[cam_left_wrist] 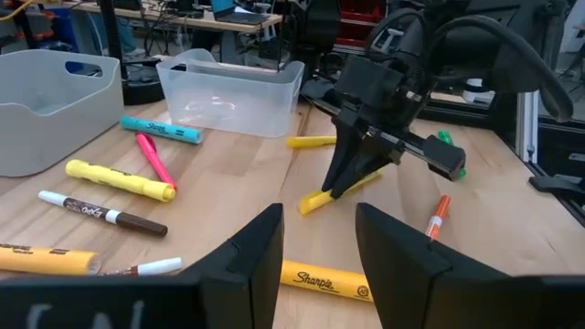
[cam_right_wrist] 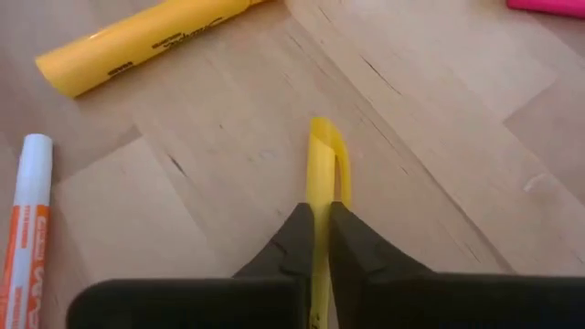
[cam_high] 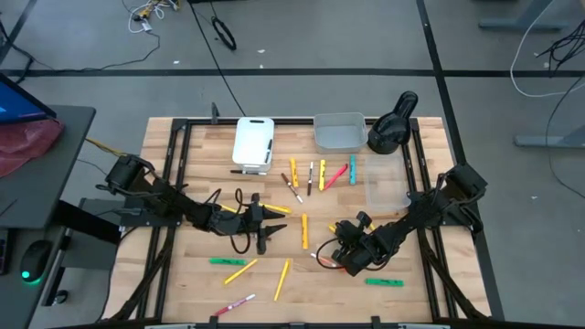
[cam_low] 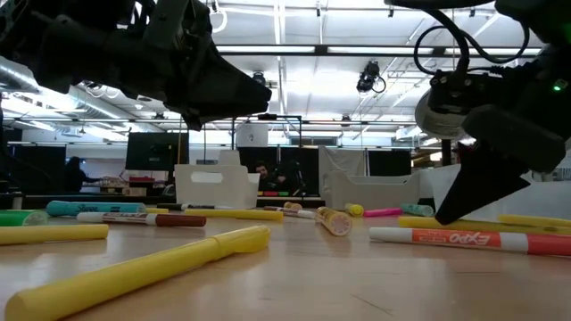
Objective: Pick & Place Markers
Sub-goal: Put the yellow pen into the transparent bin
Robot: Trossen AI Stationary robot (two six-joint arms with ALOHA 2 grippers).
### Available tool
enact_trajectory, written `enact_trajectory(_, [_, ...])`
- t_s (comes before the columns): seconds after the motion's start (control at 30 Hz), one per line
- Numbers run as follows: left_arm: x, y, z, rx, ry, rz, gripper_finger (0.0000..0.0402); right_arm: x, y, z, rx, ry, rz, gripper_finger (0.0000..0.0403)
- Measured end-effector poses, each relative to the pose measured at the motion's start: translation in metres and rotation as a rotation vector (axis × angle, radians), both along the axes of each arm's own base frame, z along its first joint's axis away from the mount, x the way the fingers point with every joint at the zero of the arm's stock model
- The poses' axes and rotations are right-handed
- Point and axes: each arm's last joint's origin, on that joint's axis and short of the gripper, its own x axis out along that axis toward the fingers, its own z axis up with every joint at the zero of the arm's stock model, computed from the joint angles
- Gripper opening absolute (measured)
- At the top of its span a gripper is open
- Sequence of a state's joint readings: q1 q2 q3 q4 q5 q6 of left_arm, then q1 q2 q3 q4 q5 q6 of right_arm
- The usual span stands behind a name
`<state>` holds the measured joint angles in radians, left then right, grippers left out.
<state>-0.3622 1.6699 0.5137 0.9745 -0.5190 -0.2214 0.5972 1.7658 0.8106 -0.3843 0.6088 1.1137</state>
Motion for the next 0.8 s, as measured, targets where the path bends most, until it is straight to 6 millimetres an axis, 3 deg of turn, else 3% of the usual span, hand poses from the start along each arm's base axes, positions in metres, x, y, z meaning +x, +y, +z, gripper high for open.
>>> enact_trajectory(0.27, [0.0, 0.0, 0.0, 0.0, 0.0, 0.0, 0.0144, -0.005, -0.003, 0.044, 0.082, -0.115, 0.03, 0.0003])
enact_trajectory(0.4, [0.0, 0.0, 0.0, 0.0, 0.0, 0.0, 0.0144, -0.007, -0.004, 0.054, 0.123, -0.12, 0.068, 0.0005])
enact_trajectory(0.57, [0.0, 0.0, 0.0, 0.001, 0.002, 0.0, 0.0144, -0.009, -0.005, 0.046, 0.078, -0.049, 0.1, 0.0021])
enact_trajectory(0.8, [0.0, 0.0, -0.001, 0.01, 0.007, -0.001, 0.0144, -0.017, -0.011, 0.012, 0.042, -0.002, 0.096, 0.0121])
